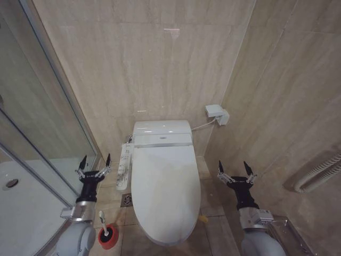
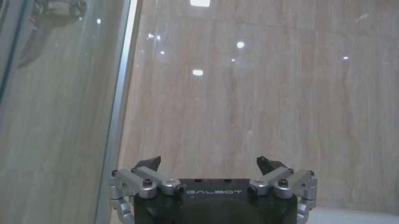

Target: Open the toilet lid, clean the toilet bowl with a toilet brush, close the toilet lid, and flush.

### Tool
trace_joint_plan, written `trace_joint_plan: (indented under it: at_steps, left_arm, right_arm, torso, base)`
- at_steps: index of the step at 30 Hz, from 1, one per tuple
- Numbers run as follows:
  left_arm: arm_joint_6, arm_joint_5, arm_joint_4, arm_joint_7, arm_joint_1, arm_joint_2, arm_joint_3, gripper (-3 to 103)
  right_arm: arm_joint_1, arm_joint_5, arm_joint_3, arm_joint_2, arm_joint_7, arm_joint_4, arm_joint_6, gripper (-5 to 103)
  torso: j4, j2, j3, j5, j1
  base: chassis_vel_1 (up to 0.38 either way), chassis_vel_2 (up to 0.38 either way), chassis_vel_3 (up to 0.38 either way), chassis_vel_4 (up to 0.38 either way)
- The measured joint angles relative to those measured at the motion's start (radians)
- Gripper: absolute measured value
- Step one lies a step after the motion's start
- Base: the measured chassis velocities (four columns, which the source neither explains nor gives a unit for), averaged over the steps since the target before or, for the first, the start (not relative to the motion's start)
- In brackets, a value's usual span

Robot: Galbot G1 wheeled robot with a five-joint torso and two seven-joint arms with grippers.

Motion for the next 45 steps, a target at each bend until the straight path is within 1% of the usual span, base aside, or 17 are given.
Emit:
trace_joint_plan:
  at_steps: [2,3,4,5,6,9,12,14,20,25,26,28,30,35,40,43,45]
  left_arm:
    - [-0.006,-0.004,0.015,-0.012,0.002,-0.002,0.0,99]
    - [0.003,-0.018,0.039,-0.031,0.012,-0.005,-0.001,99]
    - [0.021,-0.035,0.046,-0.042,0.024,-0.006,0.001,100]
    - [0.05,-0.055,0.041,-0.049,0.034,-0.005,0.003,100]
    - [0.067,-0.063,0.031,-0.05,0.042,-0.005,0.004,100]
    - [0.086,-0.068,0.017,-0.048,0.054,-0.005,0.004,100]
    - [0.082,-0.053,0.007,-0.022,0.062,-0.009,-0.008,100]
    - [0.07,-0.033,0.006,-0.014,0.065,-0.011,-0.015,100]
    - [0.07,-0.012,-0.029,-0.038,0.078,-0.011,-0.021,100]
    - [0.1,-0.003,-0.117,-0.062,0.103,0.001,-0.025,100]
    - [0.1,-0.003,-0.117,-0.062,0.103,0.001,-0.025,100]
    - [0.127,-0.004,-0.164,-0.075,0.108,0.007,-0.029,100]
    - [0.139,-0.004,-0.193,-0.077,0.116,0.01,-0.031,100]
    - [0.138,-0.002,-0.195,-0.077,0.127,0.008,-0.031,100]
    - [0.125,-0.034,-0.14,-0.078,0.121,0.015,-0.031,100]
    - [0.132,-0.053,-0.131,-0.08,0.115,0.015,-0.031,100]
    - [0.156,-0.066,-0.131,-0.079,0.111,0.014,-0.027,100]
  right_arm:
    - [0.0,0.0,0.0,0.0,0.0,0.0,0.0,100]
    - [0.0,0.0,0.0,0.0,0.0,0.0,0.0,100]
    - [-0.001,0.0,0.0,0.0,0.0,0.0,0.0,100]
    - [0.0,0.0,0.0,0.0,0.0,0.0,0.0,100]
    - [0.0,0.0,0.0,0.0,0.0,0.0,0.0,100]
    - [0.0,0.0,0.0,0.0,0.0,0.0,0.0,100]
    - [0.0,0.0,0.0,0.0,0.0,0.0,0.0,100]
    - [0.0,0.0,0.0,0.0,0.0,0.0,0.0,100]
    - [0.0,0.0,0.0,0.0,0.0,0.0,0.0,100]
    - [0.0,0.0,0.0,0.0,0.0,0.0,0.0,100]
    - [0.0,0.0,0.0,0.0,0.0,0.0,0.0,100]
    - [0.0,0.0,0.0,0.0,0.0,0.0,0.0,100]
    - [0.0,0.0,0.0,0.0,0.0,0.0,0.0,100]
    - [0.0,0.0,0.0,0.0,0.0,0.0,0.0,100]
    - [0.0,0.0,0.0,0.0,0.0,0.0,0.0,100]
    - [0.0,0.0,0.0,0.0,0.0,0.0,0.0,100]
    - [0.0,0.0,0.0,0.0,0.0,0.0,0.0,100]
  torso:
    - [-0.0003,0.0,0.0,0.0009,0.0]
    - [-0.0007,0.0,0.0,0.0012,0.0]
    - [0.0004,0.0,0.0,-0.0002,0.0]
    - [-0.0004,0.0,0.0,-0.0001,0.0]
    - [0.0002,0.0,0.0,0.0008,0.0]
    - [0.0,0.0,0.0,0.0003,0.0]
    - [-0.0001,0.0,0.0,0.0008,0.0]
    - [0.0,0.0,0.0,0.0003,0.0]
    - [-0.0001,0.0,0.0,0.0004,0.0]
    - [0.0,0.0,0.0,0.0004,0.0]
    - [0.0,0.0,0.0,0.0004,0.0]
    - [-0.0001,0.0,0.0,0.0005,0.0]
    - [-0.0001,0.0,0.0,0.0005,0.0]
    - [0.0,0.0,0.0,0.0005,0.0]
    - [0.0,0.0,0.0,0.0004,0.0]
    - [0.0,0.0,0.0,0.0003,0.0]
    - [-0.0001,0.0,0.0,0.0004,0.0]
  base:
    - [0.0,0.0,0.0,0.0]
    - [0.0,0.0,0.0,0.0]
    - [0.0,0.0,0.0,0.0]
    - [0.0,0.0,0.0,0.0]
    - [0.0,0.0,0.0,0.0]
    - [0.0,0.0,0.0,0.0]
    - [0.0,0.0,0.0,0.0]
    - [0.0,0.0,0.0,0.0]
    - [0.0,0.0,0.0,0.0]
    - [0.0,0.0,0.0,0.0]
    - [0.0,0.0,0.0,0.0]
    - [0.0,0.0,0.0,0.0]
    - [0.0,0.0,0.0,0.0]
    - [0.0,0.0,0.0,0.0]
    - [0.0,0.0,0.0,0.0]
    - [0.0,0.0,0.0,0.0]
    - [0.0,0.0,0.0,0.0]
